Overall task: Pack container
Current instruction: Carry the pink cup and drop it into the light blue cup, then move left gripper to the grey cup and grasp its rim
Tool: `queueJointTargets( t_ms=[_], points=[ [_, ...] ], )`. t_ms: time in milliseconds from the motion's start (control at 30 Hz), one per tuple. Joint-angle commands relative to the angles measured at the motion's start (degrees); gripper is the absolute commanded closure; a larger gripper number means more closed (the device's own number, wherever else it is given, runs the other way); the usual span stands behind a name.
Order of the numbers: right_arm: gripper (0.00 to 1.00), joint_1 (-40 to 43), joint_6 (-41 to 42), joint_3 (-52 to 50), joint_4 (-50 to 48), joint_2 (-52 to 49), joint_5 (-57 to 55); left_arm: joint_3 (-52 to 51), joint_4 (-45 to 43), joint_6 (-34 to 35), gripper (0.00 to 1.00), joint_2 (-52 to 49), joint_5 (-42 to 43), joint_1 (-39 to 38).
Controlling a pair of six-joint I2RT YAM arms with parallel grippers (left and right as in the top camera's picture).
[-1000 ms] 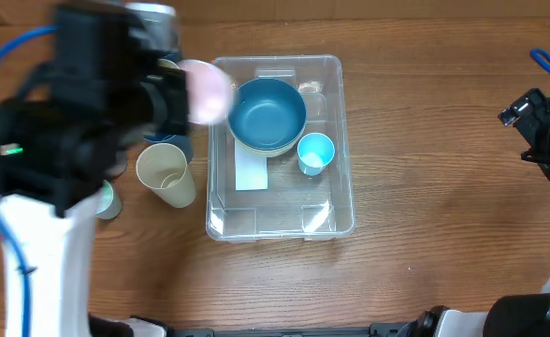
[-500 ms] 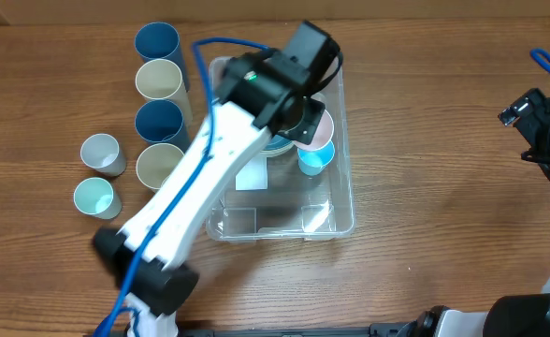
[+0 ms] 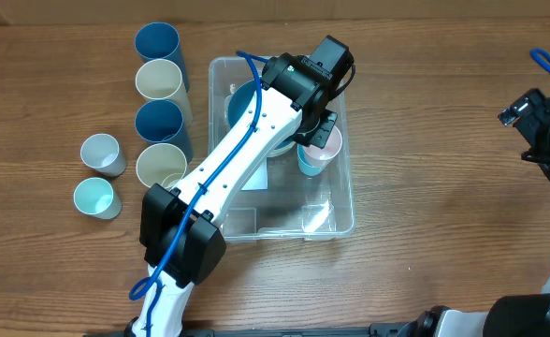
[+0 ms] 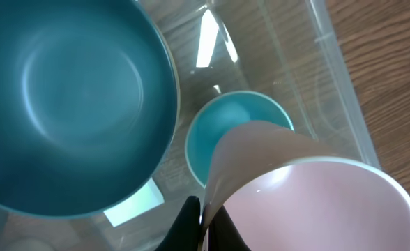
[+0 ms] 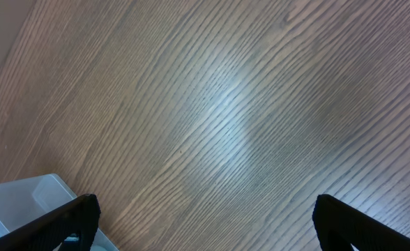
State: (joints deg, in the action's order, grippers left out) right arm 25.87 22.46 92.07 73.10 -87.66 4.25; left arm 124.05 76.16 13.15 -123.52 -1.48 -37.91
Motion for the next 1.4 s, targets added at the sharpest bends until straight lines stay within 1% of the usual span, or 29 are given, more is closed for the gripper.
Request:
queueJointTargets(
  t_ms=[0,100,167,300,333,367,500,600,700,733,800,833,900,1000,1100,1133,1200,1300,1367],
  points=[
    [0.0,0.2,0.3,0.6,-0.2,0.3,-0.1,0.1,-1.1,-1.8,0.96,-0.7,-0.5,-0.7],
    [0.0,0.2,0.3,0.6,-0.2,0.3,0.0,0.1,-1.5,-2.5,0.95,-0.8,-3.2,-0.7],
    [0.0,0.2,0.3,0.6,-0.2,0.3,-0.1,0.1,-1.4,-3.2,0.9,-0.7,-3.4,-0.7],
    [0.0,0.2,0.3,0.6,-0.1,0.3,-0.1,0.3,-1.3,-5.5,0.65,-0.4,-3.5,-0.7],
    [0.0,0.2,0.3,0.6,-0.2,0.3,-0.1,0.6,-0.9,-5.7,0.63,-0.1,-3.5,-0.7],
    [0.0,0.2,0.3,0.6,-0.2,0.3,-0.1,1.4,-0.1,-5.9,0.62,0.4,-3.5,-0.7],
    [0.0,0.2,0.3,0.6,-0.1,0.3,-0.1,8.1,6.5,-5.6,0.63,3.2,-6.7,-0.6],
    [0.0,0.2,0.3,0.6,-0.2,0.3,-0.1,14.6,12.9,-3.2,0.62,7.0,-11.1,-0.5],
    [0.0,0.2,0.3,0.6,-0.2,0.3,-0.1,19.1,19.7,0.2,0.59,12.4,-15.6,0.4],
    [0.0,0.2,0.3,0.6,-0.2,0.3,-0.1,19.6,20.7,1.2,0.59,14.5,-17.2,1.0],
    [0.0,0.2,0.3,0.6,-0.2,0.3,0.0,18.9,20.7,1.8,0.54,19.4,-16.9,2.8],
    [0.0,0.2,0.3,0.6,-0.2,0.3,-0.1,18.9,20.7,2.1,0.53,21.7,-17.0,4.1],
    [0.0,0.2,0.3,0.6,-0.2,0.3,-0.1,18.3,20.7,2.1,0.51,26.7,-16.7,8.3],
    [0.0,0.2,0.3,0.6,-0.2,0.3,-0.1,15.2,20.7,2.1,0.46,34.1,-15.8,17.7],
    [0.0,0.2,0.3,0.6,-0.2,0.3,-0.1,9.6,20.7,2.3,0.44,40.2,-13.4,28.2],
    [0.0,0.2,0.3,0.6,-0.2,0.3,-0.1,6.4,20.6,2.9,0.43,42.6,-11.5,33.3],
    [0.0,0.2,0.3,0.6,-0.2,0.3,-0.1,0.8,20.6,3.6,0.43,45.2,-8.4,40.5],
    [0.0,0.2,0.3,0.6,-0.2,0.3,0.0,-8.5,19.2,3.6,0.43,46.4,-4.7,49.0],
    [0.0,0.2,0.3,0.6,-0.2,0.3,-0.1,-16.8,14.8,3.2,0.41,45.7,-3.1,53.5]
  ],
)
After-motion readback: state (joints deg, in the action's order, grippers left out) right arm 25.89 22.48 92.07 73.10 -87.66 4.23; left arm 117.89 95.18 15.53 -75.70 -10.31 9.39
